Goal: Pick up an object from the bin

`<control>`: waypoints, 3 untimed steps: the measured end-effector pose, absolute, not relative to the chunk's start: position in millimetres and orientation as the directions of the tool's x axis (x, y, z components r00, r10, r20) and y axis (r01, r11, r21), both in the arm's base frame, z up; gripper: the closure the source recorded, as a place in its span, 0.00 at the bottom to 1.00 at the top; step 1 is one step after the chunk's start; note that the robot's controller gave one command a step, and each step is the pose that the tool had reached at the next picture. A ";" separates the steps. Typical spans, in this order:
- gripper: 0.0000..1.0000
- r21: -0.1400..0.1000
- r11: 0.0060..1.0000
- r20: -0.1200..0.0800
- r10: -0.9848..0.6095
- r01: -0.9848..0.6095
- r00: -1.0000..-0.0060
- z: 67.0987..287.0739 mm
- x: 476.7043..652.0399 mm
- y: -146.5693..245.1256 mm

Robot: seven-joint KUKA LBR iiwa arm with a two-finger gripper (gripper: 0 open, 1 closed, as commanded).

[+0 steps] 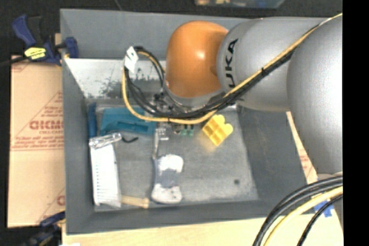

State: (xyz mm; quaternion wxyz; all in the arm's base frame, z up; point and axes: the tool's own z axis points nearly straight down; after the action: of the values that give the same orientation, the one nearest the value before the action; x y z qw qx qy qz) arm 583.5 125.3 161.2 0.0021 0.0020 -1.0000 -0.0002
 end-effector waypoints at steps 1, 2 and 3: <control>0.00 0.002 1.000 -0.004 0.000 0.000 -1.000 165.6 585.6 124.9; 0.00 0.005 0.998 -0.024 -0.055 -0.055 -0.998 77.7 641.2 173.0; 0.00 0.004 0.999 -0.019 -0.038 -0.038 -0.999 114.1 646.0 178.6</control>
Offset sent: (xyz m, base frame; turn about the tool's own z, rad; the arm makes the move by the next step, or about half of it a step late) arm 0.0510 0.0477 -0.0912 -0.0492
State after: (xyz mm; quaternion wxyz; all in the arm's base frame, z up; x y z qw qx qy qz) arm 646.0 178.6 114.1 -0.0096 0.0191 -0.9998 -0.0021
